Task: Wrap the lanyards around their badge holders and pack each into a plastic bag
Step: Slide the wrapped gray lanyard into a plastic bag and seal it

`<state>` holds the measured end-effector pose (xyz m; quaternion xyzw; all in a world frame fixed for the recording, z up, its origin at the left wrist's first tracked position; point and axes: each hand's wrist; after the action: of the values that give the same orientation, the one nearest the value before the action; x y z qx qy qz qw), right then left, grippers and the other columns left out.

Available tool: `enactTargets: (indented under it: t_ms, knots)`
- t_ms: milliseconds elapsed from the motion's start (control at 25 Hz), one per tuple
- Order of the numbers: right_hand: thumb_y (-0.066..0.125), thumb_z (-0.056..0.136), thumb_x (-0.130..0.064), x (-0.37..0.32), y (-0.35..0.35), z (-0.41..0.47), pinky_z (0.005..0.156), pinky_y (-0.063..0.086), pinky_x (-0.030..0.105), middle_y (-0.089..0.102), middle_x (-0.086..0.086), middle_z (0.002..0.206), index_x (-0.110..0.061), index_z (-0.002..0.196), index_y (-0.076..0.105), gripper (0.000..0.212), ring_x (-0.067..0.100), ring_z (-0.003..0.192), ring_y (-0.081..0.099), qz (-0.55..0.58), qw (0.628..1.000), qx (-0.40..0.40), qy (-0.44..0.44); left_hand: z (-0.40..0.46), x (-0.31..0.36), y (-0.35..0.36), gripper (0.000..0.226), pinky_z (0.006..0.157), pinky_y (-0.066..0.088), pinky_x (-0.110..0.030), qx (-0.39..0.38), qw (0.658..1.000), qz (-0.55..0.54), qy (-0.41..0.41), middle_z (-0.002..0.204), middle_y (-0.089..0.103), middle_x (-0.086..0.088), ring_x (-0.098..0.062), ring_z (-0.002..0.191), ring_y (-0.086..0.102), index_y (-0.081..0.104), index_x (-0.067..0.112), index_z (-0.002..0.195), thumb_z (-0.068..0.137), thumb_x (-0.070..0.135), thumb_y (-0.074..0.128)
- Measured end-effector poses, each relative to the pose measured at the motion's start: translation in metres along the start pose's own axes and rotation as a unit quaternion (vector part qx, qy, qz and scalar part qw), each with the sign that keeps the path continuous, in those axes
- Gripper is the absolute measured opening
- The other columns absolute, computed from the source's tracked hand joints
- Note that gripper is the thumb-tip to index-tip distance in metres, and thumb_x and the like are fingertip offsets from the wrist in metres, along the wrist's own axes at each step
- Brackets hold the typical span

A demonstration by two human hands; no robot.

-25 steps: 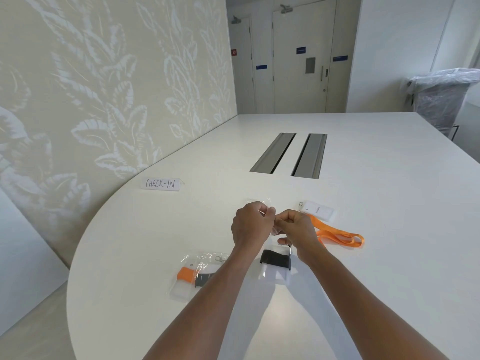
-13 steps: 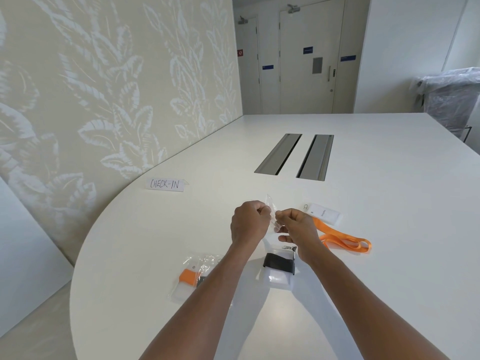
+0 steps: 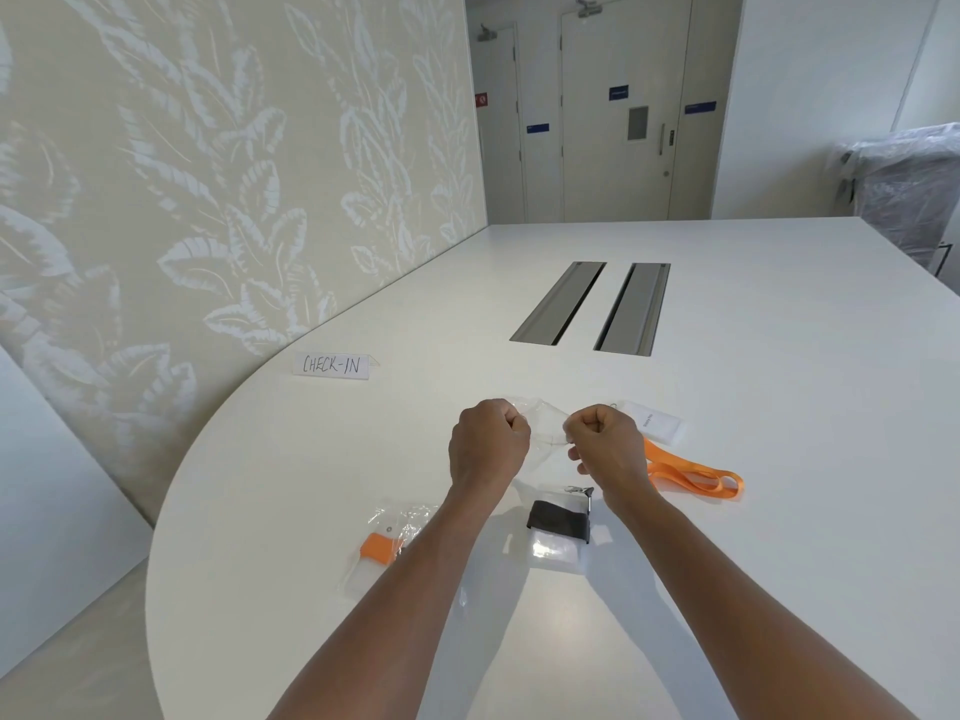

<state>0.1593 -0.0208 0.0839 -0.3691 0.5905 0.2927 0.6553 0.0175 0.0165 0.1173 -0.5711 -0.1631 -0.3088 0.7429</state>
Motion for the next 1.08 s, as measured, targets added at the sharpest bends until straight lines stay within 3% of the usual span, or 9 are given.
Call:
enactTargets:
  t_ms: [200, 320, 400, 440, 520, 640, 720, 840, 1080]
  knots:
    - [0.068, 0.084, -0.026, -0.007, 0.005, -0.003, 0.061, 0.053, 0.035, 0.071, -0.001, 0.069, -0.019, 0.079, 0.066, 0.009, 0.017, 0.063, 0.063, -0.047, 0.998, -0.006, -0.032, -0.007, 0.008, -0.001, 0.017, 0.065, 0.058, -0.036, -0.059, 0.996, 0.023, 0.066, 0.072, 0.069, 0.005, -0.024, 0.069, 0.065, 0.070, 0.017, 0.080, 0.089, 0.022, 0.057]
    - [0.064, 0.085, -0.026, -0.009, 0.001, -0.003, 0.062, 0.054, 0.037, 0.072, -0.001, 0.071, -0.022, 0.078, 0.065, 0.008, 0.019, 0.066, 0.065, -0.044, 0.998, 0.020, -0.031, -0.006, 0.007, -0.003, 0.016, 0.068, 0.058, -0.035, -0.056, 0.995, 0.011, 0.081, 0.076, 0.071, 0.007, -0.020, 0.072, 0.066, 0.072, 0.021, 0.083, 0.089, 0.023, 0.058]
    - [0.063, 0.086, -0.025, -0.010, -0.002, -0.005, 0.059, 0.053, 0.034, 0.072, -0.001, 0.070, -0.023, 0.081, 0.065, 0.006, 0.018, 0.065, 0.066, -0.045, 0.998, 0.027, -0.034, -0.006, 0.003, -0.005, 0.015, 0.074, 0.056, -0.031, -0.063, 0.992, -0.048, 0.095, 0.092, 0.073, 0.010, -0.015, 0.079, 0.067, 0.073, 0.027, 0.103, 0.092, 0.032, 0.064]
    - [0.064, 0.086, -0.025, -0.011, -0.003, -0.006, 0.057, 0.051, 0.033, 0.072, 0.000, 0.069, -0.022, 0.082, 0.065, 0.005, 0.018, 0.063, 0.064, -0.046, 0.998, 0.028, -0.038, -0.006, 0.002, -0.005, 0.032, 0.080, 0.055, -0.030, -0.092, 0.986, -0.092, 0.109, 0.106, 0.070, 0.011, -0.011, 0.086, 0.066, 0.067, 0.029, 0.121, 0.091, 0.040, 0.068]
    - [0.064, 0.087, -0.023, -0.014, -0.004, -0.007, 0.058, 0.050, 0.032, 0.071, 0.000, 0.070, -0.021, 0.083, 0.065, 0.005, 0.019, 0.061, 0.064, -0.052, 0.997, 0.028, -0.049, -0.009, -0.004, -0.006, 0.081, 0.096, 0.050, -0.030, -0.185, 0.961, -0.160, 0.131, 0.141, 0.052, 0.012, -0.009, 0.115, 0.059, 0.039, 0.031, 0.151, 0.082, 0.049, 0.078]
    - [0.064, 0.086, -0.022, -0.019, -0.004, -0.007, 0.060, 0.055, 0.033, 0.073, -0.002, 0.066, -0.020, 0.083, 0.065, 0.004, 0.014, 0.060, 0.068, -0.068, 0.996, 0.026, -0.057, -0.012, -0.015, -0.002, 0.127, 0.118, 0.030, -0.040, -0.264, 0.946, -0.109, 0.151, 0.166, 0.015, 0.017, -0.011, 0.151, 0.021, 0.002, 0.040, 0.159, 0.066, 0.055, 0.087]
    - [0.064, 0.085, -0.022, -0.020, -0.002, -0.009, 0.056, 0.054, 0.029, 0.073, -0.003, 0.063, -0.020, 0.082, 0.066, 0.004, 0.009, 0.054, 0.067, -0.077, 0.995, 0.016, -0.057, -0.011, -0.020, 0.003, 0.134, 0.121, 0.023, -0.046, -0.252, 0.952, -0.052, 0.168, 0.168, 0.010, 0.016, -0.012, 0.153, 0.011, -0.005, 0.041, 0.158, 0.063, 0.058, 0.088]
    - [0.066, 0.085, -0.021, -0.021, 0.003, -0.011, 0.050, 0.050, 0.024, 0.073, -0.005, 0.062, -0.018, 0.083, 0.068, 0.004, 0.004, 0.049, 0.065, -0.080, 0.995, -0.023, -0.053, -0.006, -0.025, 0.008, 0.130, 0.115, 0.021, -0.043, -0.214, 0.961, -0.034, 0.172, 0.164, 0.023, 0.012, -0.009, 0.149, 0.016, 0.000, 0.038, 0.159, 0.064, 0.053, 0.089]
    - [0.065, 0.090, -0.022, -0.020, 0.004, -0.009, 0.051, 0.051, 0.024, 0.075, -0.001, 0.071, -0.015, 0.086, 0.069, 0.009, 0.008, 0.055, 0.066, -0.071, 0.992, -0.095, -0.040, 0.003, -0.042, 0.010, 0.094, 0.104, 0.030, -0.039, -0.174, 0.967, -0.052, 0.177, 0.130, 0.046, 0.016, -0.006, 0.122, 0.034, 0.027, 0.049, 0.140, 0.063, 0.049, 0.081]
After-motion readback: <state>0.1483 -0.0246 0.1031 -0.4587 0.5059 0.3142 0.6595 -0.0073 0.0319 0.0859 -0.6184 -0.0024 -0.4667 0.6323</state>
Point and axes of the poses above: each hand's wrist, its own z-axis towards the middle knuckle, its own y-axis out of the palm, x = y × z
